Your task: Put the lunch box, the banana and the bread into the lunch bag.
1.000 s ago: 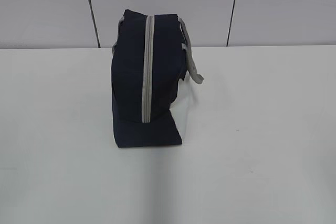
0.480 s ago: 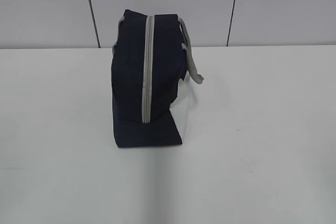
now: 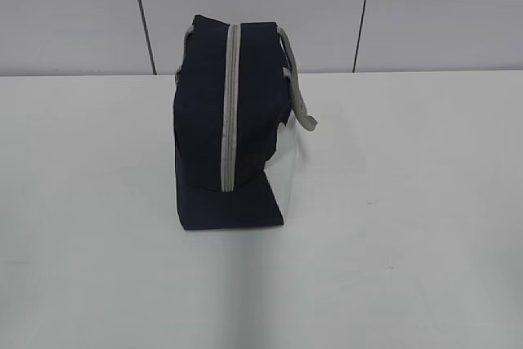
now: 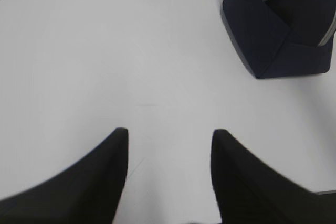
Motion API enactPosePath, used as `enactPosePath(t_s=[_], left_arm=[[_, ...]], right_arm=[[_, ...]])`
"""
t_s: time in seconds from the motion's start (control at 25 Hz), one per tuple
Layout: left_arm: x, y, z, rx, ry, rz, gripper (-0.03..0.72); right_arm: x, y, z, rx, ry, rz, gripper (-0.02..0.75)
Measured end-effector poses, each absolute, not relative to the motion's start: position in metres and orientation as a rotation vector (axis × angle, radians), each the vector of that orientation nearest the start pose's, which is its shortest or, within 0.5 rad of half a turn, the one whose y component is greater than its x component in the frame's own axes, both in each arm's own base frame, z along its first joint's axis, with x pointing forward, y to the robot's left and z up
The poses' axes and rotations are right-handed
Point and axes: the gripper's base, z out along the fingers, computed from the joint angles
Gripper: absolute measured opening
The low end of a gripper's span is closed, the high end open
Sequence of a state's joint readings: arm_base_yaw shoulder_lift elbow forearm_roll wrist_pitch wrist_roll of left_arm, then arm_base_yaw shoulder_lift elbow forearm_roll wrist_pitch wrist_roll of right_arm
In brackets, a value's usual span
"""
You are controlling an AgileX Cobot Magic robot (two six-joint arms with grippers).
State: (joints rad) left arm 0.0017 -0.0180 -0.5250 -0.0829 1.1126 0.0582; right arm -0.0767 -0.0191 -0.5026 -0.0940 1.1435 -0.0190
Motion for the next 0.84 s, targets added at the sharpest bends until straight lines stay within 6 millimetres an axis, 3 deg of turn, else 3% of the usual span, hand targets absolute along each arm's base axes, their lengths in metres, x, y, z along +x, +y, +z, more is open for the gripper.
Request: enactPosePath(t_s=[0.84], left_arm=[[-0.013, -0.0068, 0.28, 0.065, 2.05, -0.06, 0.37]], right_arm=[[-0.0125, -0.0068, 0.2715, 0.071, 2.105, -0.171, 0.531]])
